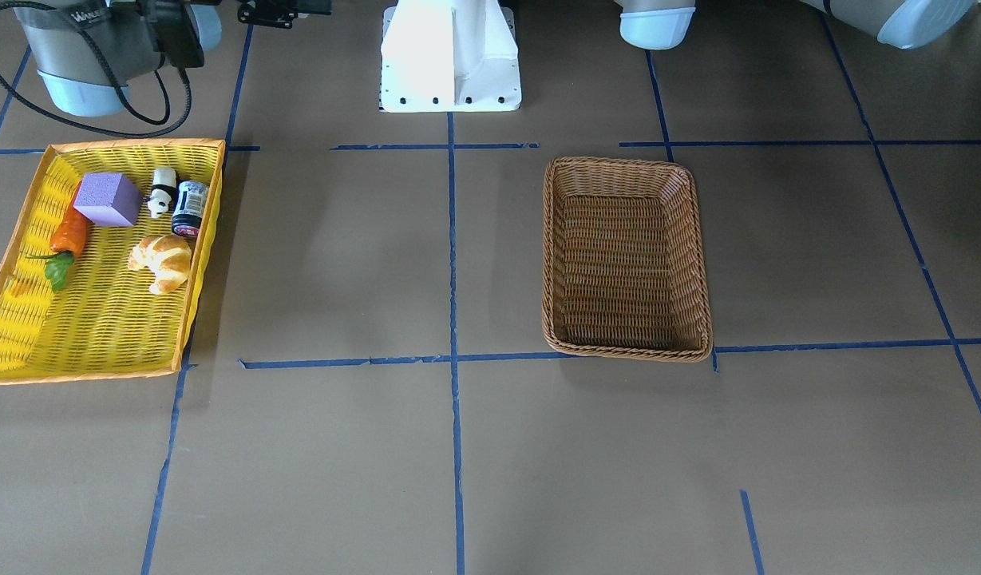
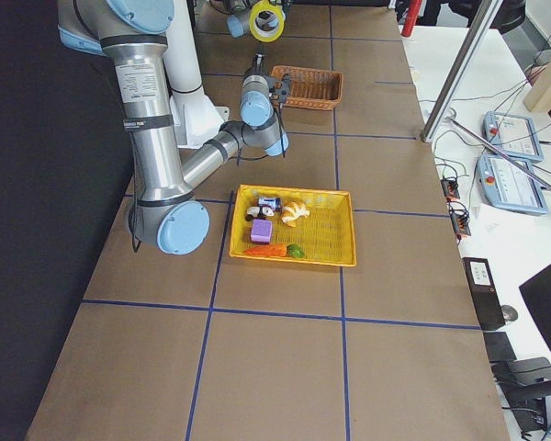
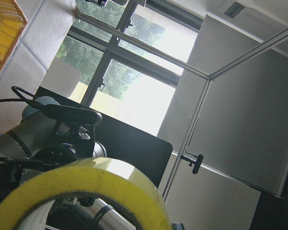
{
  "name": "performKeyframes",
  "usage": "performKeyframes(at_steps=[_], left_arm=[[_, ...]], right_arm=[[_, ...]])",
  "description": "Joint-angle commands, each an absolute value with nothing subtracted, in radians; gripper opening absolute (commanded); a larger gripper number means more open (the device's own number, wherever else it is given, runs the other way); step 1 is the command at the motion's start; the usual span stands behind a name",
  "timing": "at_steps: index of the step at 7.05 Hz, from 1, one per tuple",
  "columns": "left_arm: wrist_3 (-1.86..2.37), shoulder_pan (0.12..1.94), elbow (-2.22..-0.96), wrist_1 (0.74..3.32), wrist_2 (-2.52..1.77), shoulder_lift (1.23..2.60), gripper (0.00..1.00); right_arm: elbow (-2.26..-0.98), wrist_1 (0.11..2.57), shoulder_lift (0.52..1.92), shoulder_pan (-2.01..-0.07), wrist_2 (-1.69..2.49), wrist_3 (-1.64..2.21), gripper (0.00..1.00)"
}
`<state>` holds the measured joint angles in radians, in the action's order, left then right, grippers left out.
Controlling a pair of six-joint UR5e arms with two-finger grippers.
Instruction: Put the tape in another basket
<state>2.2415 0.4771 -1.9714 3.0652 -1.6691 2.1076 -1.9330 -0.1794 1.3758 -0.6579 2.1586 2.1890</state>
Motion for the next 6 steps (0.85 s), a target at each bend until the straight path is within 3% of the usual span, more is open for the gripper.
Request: performKeyframes(at_steps=[1, 3, 6], left_arm=[[2.102, 0.488, -1.948, 3.054, -1.663, 1.98, 0.0], [2.019, 0.535, -1.863, 2.913, -1.655, 1.944, 0.0], [1.783, 0.549, -1.867, 2.418, -1.655, 1.948, 0.0]], right_arm=[[-1.87, -0.17, 1.394, -0.737, 2.184, 2.157, 1.0], [-1.839, -0.006, 1.396, -0.772, 2.206, 2.014, 1.0], [-1.845, 0.206, 1.399, -0.873, 2.212, 1.936, 1.0]])
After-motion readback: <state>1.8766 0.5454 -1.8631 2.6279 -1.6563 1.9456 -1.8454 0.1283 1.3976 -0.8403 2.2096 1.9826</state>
